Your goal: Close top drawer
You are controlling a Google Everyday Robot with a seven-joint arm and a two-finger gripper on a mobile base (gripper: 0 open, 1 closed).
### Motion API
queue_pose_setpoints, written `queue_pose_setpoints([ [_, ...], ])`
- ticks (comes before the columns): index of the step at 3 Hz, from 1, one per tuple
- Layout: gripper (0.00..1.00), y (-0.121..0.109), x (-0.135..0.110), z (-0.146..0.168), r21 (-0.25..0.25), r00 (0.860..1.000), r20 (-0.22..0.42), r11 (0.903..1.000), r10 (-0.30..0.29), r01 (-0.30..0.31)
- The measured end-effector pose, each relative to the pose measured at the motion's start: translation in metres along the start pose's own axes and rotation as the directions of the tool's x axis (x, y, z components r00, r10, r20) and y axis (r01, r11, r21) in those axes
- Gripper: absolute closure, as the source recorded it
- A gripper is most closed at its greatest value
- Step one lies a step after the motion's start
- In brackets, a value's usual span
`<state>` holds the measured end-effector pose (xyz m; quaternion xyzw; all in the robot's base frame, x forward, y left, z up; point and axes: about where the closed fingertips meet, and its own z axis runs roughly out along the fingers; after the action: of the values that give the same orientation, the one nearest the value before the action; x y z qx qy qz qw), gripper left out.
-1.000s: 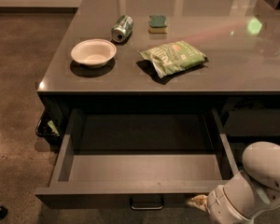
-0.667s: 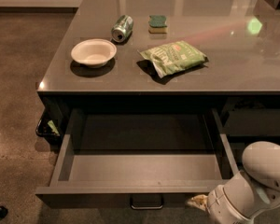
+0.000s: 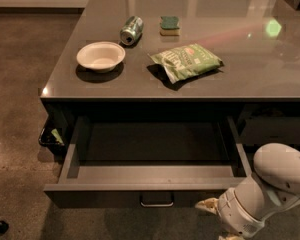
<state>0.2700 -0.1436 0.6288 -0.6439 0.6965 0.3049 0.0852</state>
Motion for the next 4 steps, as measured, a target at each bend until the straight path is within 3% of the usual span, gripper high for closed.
queue_pose_setpoints([
  [1, 0.0, -0.033, 0.003, -0.005, 0.039, 0.999, 0.018, 0.9987, -0.035, 0.034],
  [3, 0.0, -0.045, 0.003, -0.015, 0.069, 0.999, 0.016, 0.9964, -0.051, 0.05],
  [4, 0.0, -0.074, 0.002, -0.028, 0.081, 0.997, 0.001, 0.9941, -0.073, 0.073],
])
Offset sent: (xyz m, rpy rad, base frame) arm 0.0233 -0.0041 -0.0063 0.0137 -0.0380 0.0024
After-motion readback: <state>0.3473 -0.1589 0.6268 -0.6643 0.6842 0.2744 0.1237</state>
